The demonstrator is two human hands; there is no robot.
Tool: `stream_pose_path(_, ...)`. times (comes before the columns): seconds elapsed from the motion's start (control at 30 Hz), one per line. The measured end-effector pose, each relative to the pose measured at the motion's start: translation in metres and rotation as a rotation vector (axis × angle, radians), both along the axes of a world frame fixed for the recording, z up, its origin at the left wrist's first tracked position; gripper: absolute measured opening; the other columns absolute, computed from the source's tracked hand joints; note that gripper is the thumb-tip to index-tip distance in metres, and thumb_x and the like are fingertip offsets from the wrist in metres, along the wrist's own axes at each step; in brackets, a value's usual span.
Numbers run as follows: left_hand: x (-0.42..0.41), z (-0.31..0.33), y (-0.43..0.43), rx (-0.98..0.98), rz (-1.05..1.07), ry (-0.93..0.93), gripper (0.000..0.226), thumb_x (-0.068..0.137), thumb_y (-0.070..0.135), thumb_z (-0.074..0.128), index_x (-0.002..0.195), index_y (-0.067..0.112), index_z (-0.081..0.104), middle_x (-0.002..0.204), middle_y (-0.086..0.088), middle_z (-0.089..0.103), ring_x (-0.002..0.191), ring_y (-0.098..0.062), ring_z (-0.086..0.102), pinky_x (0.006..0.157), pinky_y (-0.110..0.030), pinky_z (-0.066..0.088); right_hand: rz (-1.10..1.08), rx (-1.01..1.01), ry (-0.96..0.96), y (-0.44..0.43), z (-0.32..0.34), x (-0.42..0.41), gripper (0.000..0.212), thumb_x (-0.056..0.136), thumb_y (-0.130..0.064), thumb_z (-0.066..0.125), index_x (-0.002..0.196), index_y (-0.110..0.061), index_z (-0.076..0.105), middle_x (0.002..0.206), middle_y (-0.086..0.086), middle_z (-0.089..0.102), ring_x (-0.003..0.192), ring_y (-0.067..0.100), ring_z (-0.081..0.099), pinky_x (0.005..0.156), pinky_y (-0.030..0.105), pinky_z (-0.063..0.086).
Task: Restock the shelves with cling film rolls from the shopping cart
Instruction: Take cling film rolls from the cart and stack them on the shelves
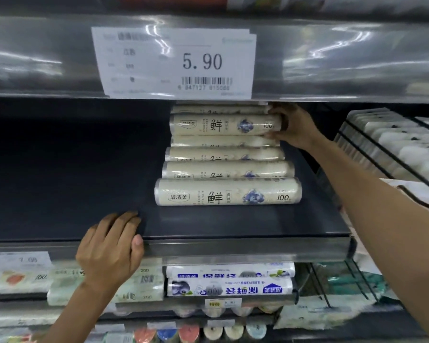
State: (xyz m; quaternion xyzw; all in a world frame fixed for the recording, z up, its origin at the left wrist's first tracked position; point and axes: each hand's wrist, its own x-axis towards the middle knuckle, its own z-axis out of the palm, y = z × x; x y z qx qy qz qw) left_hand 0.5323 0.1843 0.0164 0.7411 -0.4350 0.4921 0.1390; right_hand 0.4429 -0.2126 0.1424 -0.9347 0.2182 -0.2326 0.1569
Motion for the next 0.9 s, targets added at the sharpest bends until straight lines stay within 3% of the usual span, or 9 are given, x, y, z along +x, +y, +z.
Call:
stream_pose_path(0.1, 0.001, -0.001, 0.001, 0.009, -0.002, 0.009, 0.048, 0.096, 0.021, 0.026, 0.080, 0.003, 0.068, 0.087, -0.012, 0.072, 0.074, -0.031, 0.063, 0.057, -0.033, 0.036, -0.038, -0.039, -0.045, 0.004, -0.001, 0.008, 0.051, 0.073, -0.016, 0.079, 0.120, -0.005, 0.062, 0.126, 0.017, 0.055, 0.113, 0.030, 0.053, 0.082, 0.012, 0.027)
stream_pose_path(0.2, 0.001, -0.001, 0.002, 0.012, 0.001, 0.012, 0.045, 0.095, 0.020, 0.027, 0.083, 0.003, 0.067, 0.089, -0.012, 0.071, 0.076, -0.031, 0.062, 0.057, -0.034, 0.036, -0.048, -0.059, -0.061, 0.010, -0.003, 0.012, 0.050, 0.074, -0.015, 0.079, 0.120, -0.004, 0.062, 0.123, 0.019, 0.054, 0.110, 0.032, 0.054, 0.086, 0.019, 0.033)
stream_pose_path(0.6, -0.003, 0.006, 0.004, 0.057, 0.017, 0.093, 0.044, 0.096, 0.020, 0.028, 0.084, 0.001, 0.067, 0.090, -0.014, 0.069, 0.077, -0.031, 0.059, 0.058, -0.035, 0.038, -0.119, 0.028, -0.068, 0.017, -0.005, 0.009, 0.051, 0.075, -0.017, 0.079, 0.121, -0.004, 0.060, 0.117, 0.014, 0.061, 0.108, 0.025, 0.055, 0.081, 0.012, 0.030)
stream_pose_path(0.7, -0.013, 0.021, 0.008, 0.131, 0.026, 0.258, 0.042, 0.096, 0.022, 0.031, 0.089, -0.001, 0.065, 0.095, -0.016, 0.068, 0.081, -0.033, 0.060, 0.067, -0.037, 0.039, -0.120, 0.178, -0.120, 0.032, 0.003, -0.005, 0.053, 0.078, -0.020, 0.076, 0.123, -0.001, 0.055, 0.120, 0.015, 0.059, 0.114, 0.027, 0.053, 0.090, 0.024, 0.040)
stream_pose_path(0.77, -0.029, 0.040, 0.011, 0.139, -0.020, 0.439, 0.040, 0.094, 0.024, 0.032, 0.095, -0.003, 0.062, 0.101, -0.019, 0.066, 0.087, -0.034, 0.060, 0.077, -0.038, 0.038, -0.143, 0.164, -0.191, 0.051, 0.010, -0.030, 0.034, 0.085, -0.018, 0.068, 0.112, 0.001, 0.060, 0.110, 0.021, 0.063, 0.105, 0.032, 0.057, 0.090, 0.036, 0.045)
stream_pose_path(0.83, -0.055, 0.064, 0.009, 0.137, -0.100, 0.551, 0.038, 0.093, 0.024, 0.034, 0.100, -0.002, 0.060, 0.104, -0.019, 0.064, 0.092, -0.033, 0.059, 0.083, -0.037, 0.036, -0.186, 0.123, -0.293, 0.084, 0.012, -0.071, 0.017, 0.086, -0.013, 0.063, 0.094, 0.002, 0.064, 0.092, 0.021, 0.065, 0.086, 0.027, 0.059, 0.077, 0.029, 0.043)
stream_pose_path(0.9, -0.087, 0.083, -0.001, 0.162, -0.254, 0.639, 0.036, 0.093, 0.022, 0.035, 0.105, -0.002, 0.060, 0.104, -0.017, 0.064, 0.098, -0.027, 0.056, 0.091, -0.032, 0.034, -0.212, 0.190, -0.367, 0.130, 0.007, -0.126, 0.023, 0.085, -0.013, 0.060, 0.102, 0.001, 0.065, 0.098, 0.013, 0.063, 0.087, 0.016, 0.057, 0.078, 0.014, 0.038)
